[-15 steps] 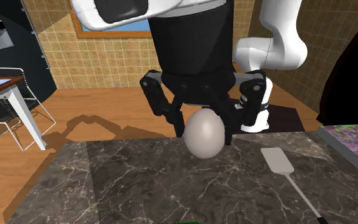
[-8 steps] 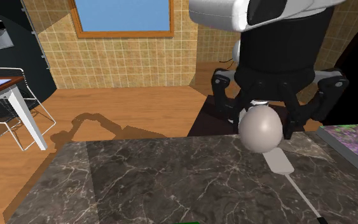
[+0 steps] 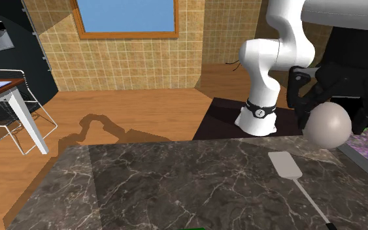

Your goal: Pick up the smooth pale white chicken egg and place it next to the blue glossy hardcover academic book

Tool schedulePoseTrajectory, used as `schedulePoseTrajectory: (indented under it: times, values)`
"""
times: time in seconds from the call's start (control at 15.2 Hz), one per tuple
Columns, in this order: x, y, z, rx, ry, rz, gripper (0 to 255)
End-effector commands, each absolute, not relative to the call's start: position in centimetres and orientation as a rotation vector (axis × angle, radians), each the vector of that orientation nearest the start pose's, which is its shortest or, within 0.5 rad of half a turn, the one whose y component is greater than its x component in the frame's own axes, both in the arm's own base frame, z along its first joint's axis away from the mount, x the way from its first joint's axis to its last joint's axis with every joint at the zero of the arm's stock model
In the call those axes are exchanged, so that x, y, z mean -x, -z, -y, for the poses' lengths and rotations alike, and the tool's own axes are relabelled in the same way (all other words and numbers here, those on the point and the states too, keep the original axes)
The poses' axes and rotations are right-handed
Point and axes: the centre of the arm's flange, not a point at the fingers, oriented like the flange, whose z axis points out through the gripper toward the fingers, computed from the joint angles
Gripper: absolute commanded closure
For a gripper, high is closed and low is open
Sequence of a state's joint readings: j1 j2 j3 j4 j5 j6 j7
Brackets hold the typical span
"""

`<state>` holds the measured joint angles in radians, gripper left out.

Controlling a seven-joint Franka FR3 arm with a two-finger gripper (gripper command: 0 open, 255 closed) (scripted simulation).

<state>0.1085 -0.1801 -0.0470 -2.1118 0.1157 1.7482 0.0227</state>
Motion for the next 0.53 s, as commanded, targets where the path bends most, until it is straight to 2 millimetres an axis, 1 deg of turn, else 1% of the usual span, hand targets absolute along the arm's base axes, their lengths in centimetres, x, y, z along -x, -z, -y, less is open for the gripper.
schedulePoseTrajectory:
  times: [0.0,0.46]
  values:
    - [-46.6,-48.0,-6.2,3.016,-0.285,0.012,255]
    - [-42.0,-48.0,-14.2,3.016,-0.285,0.012,255]
